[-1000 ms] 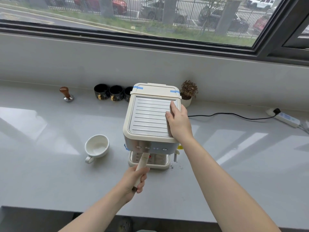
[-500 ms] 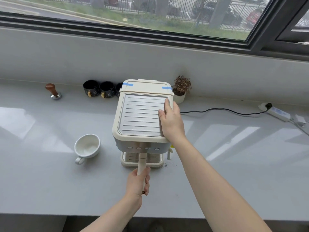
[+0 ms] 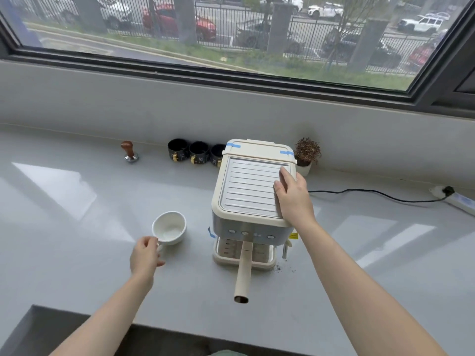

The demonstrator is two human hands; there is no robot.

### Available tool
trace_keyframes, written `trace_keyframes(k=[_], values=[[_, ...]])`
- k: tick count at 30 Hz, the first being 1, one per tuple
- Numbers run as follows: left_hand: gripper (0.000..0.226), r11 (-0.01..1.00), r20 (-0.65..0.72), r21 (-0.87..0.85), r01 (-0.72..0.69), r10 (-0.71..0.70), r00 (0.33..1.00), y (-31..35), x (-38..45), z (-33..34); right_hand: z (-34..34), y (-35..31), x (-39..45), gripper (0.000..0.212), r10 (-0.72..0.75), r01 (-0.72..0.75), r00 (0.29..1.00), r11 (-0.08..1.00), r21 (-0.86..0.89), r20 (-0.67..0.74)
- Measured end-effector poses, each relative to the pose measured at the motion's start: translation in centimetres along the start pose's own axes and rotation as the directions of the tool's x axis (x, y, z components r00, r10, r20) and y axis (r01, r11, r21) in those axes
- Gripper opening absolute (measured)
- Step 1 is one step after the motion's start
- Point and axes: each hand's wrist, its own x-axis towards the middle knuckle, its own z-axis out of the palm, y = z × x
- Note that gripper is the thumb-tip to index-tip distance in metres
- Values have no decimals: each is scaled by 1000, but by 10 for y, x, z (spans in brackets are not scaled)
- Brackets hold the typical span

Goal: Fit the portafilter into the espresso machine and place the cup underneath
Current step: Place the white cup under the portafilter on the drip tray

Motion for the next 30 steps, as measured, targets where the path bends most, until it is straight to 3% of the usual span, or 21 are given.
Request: trace_keyframes(k=[2,5,15,22,30], values=[[24,994,-20,82,75,-74,997,-9,24,-17,0,-1,0,49,3,-3,1000,1000,-3,1],[21,977,132,139,159,-178,975,-17,25,-20,-1,-1,-2,48,9,-9,1000,1000,-7,4],[30,965,360,31,261,-254,897,-29,28,-8,-2,-5,-3,49,20,-20,1000,998,-60,6],[33,985,394,155,81,-136,909,-30,3,-16,-1,-4,-3,49,33,-32,999,997,-65,20],[32,968,585,241,-72,-86,807,-30,-28,0,0,-4,-2,49,23,-22,1000,998,-66,8]])
